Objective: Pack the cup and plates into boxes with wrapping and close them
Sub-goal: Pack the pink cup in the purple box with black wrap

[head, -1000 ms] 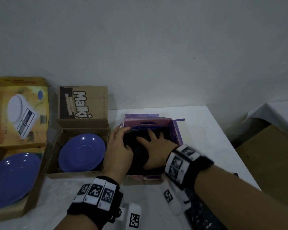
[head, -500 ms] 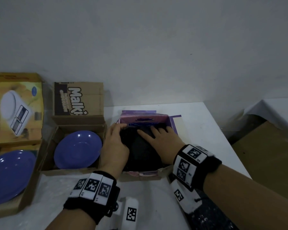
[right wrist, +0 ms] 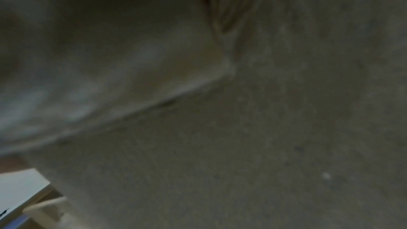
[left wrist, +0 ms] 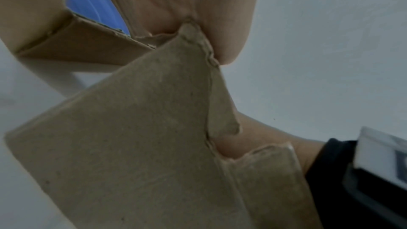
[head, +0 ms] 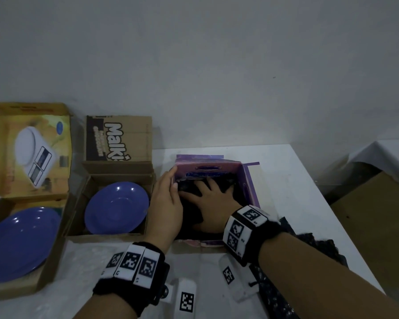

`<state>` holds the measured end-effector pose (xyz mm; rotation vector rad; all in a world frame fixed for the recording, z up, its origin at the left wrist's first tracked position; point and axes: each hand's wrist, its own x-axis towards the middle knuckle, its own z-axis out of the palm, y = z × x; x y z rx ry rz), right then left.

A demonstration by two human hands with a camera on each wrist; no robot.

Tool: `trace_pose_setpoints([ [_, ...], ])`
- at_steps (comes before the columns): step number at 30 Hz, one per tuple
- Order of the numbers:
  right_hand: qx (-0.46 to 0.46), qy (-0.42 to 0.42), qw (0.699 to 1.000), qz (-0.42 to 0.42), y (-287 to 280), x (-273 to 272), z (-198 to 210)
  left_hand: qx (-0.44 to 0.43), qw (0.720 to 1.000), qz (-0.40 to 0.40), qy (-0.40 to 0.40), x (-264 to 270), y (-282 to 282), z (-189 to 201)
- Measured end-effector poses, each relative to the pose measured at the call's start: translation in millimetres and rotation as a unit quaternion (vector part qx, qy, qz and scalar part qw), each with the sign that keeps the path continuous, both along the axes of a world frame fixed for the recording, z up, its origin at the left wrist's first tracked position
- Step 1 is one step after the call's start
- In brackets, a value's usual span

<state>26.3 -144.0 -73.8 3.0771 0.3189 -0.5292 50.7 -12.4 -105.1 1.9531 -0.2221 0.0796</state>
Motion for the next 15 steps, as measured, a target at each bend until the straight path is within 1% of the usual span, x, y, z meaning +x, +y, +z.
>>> trace_pose_setpoints([
  [2,0.005,-0.007,1.0,-0.004,1,-1,-2,0.001,1.0,0.003,0.002,0,0,0],
  [3,0.023,0.006,1.0,-0.009,0,0,0,0.001,1.0,0.004,0.0,0,0,0],
  [5,0.107,0.054,0.992,-0.042,-8,0,14,0.004,1.0,0.003,-0.012,0,0,0],
  [6,0.172,0.052,0.982,-0.064,-15,-1,23,0.009,1.0,0.003,-0.02,0,0,0],
  [7,0.239,0.016,0.967,-0.088,-24,-3,32,0.017,1.0,0.003,-0.026,0,-1,0],
  [8,0.288,-0.05,0.949,-0.115,-33,-7,41,0.024,0.999,0.005,-0.028,0,-1,1],
  [9,0.307,-0.13,0.931,-0.146,-44,-13,45,0.034,0.999,0.007,-0.032,0,-1,1],
  [10,0.301,-0.205,0.914,-0.181,-56,-21,46,0.046,0.998,0.009,-0.042,-1,-2,1],
  [11,0.289,-0.26,0.894,-0.224,-66,-31,46,0.059,0.997,0.012,-0.054,-1,-2,2],
  [12,0.284,-0.288,0.872,-0.275,-76,-42,42,0.069,0.996,0.012,-0.063,-1,-2,1],
  [13,0.289,-0.295,0.849,-0.33,-85,-53,32,0.073,0.995,0.011,-0.065,-1,-2,1],
  [15,0.309,-0.276,0.801,-0.431,-98,-81,2,0.069,0.996,0.006,-0.057,1,-3,-1],
])
